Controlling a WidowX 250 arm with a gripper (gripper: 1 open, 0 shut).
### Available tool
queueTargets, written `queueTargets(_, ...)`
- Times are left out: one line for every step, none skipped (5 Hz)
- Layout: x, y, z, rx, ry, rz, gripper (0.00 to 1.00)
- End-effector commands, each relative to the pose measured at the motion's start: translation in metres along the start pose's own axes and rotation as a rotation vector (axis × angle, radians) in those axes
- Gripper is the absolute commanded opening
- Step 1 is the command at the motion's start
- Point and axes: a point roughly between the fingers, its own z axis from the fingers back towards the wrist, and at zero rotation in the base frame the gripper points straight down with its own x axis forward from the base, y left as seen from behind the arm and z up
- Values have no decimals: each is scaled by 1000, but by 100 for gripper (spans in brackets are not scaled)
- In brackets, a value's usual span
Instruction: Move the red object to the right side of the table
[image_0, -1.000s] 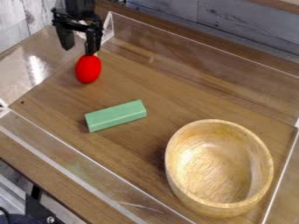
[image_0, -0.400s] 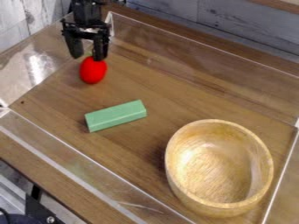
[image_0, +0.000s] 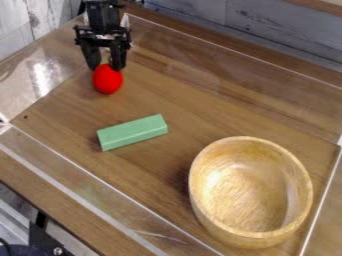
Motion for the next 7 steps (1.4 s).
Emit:
queueTargets(-3, 1, 18, 25, -41, 10, 0)
queueTargets(-11, -23, 41, 47, -67, -12, 0)
queueTargets(-15, -48, 55, 79, -91, -98, 0)
queueTargets(-16, -78, 68, 109, -116, -196, 0)
queueTargets(-16, -119, 70, 116, -112, -278, 0)
queueTargets(-16, -163, 70, 118, -104, -365, 0)
queueTargets(-15, -189, 83, 131, -112, -357, 0)
